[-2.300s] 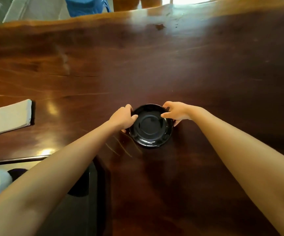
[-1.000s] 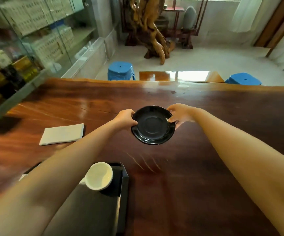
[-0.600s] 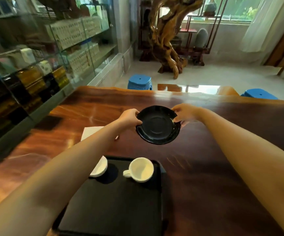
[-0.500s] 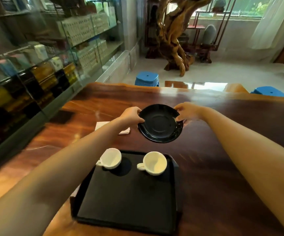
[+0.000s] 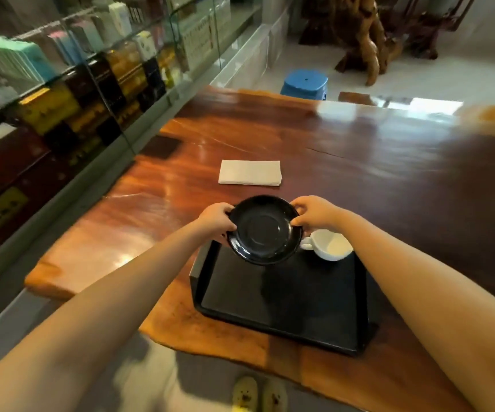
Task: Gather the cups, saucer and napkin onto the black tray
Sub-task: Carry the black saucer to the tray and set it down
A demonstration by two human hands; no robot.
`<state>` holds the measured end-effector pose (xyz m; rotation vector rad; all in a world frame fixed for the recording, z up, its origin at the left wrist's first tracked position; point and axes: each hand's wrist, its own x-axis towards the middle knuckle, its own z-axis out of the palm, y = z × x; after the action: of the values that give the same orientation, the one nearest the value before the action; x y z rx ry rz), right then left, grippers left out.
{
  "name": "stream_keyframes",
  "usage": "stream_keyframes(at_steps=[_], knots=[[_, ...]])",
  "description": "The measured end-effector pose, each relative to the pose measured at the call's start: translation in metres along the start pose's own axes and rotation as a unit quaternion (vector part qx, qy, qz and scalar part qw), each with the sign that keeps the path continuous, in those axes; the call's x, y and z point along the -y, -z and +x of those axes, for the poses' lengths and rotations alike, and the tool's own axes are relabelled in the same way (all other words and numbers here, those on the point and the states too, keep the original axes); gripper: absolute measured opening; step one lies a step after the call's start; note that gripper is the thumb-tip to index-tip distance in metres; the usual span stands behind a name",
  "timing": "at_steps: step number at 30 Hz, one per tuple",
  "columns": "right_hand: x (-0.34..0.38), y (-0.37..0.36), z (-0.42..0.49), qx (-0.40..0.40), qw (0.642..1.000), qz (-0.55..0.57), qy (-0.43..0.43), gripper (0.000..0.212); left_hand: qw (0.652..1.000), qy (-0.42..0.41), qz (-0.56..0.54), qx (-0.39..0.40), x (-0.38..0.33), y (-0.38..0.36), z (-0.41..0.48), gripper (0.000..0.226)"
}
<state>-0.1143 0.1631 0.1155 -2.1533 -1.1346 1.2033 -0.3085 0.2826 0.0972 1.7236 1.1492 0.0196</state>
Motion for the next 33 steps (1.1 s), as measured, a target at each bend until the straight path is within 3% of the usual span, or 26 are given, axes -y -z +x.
stream_keyframes(at_steps=[10, 20, 28, 33], knots=[[-0.05, -0.087, 0.022, 0.089, 0.991, 0.057, -0.087, 0.035, 0.994, 0.089, 0.061, 0.024, 0.095, -0.036, 0.008, 0.038], [-0.079, -0.108, 0.038, 0.09, 0.987, 0.03, -0.132, 0.037, 0.986, 0.059, 0.153, 0.009, 0.113, -0.063, 0.013, 0.043], [-0.083, -0.112, 0.045, 0.102, 0.989, 0.012, -0.109, 0.044, 0.984, 0.054, 0.168, 0.005, 0.12, -0.06, 0.018, 0.046], [-0.078, -0.111, 0.044, 0.126, 0.986, -0.07, -0.085, 0.053, 0.974, 0.081, 0.209, 0.025, 0.117, -0.051, 0.019, 0.048]])
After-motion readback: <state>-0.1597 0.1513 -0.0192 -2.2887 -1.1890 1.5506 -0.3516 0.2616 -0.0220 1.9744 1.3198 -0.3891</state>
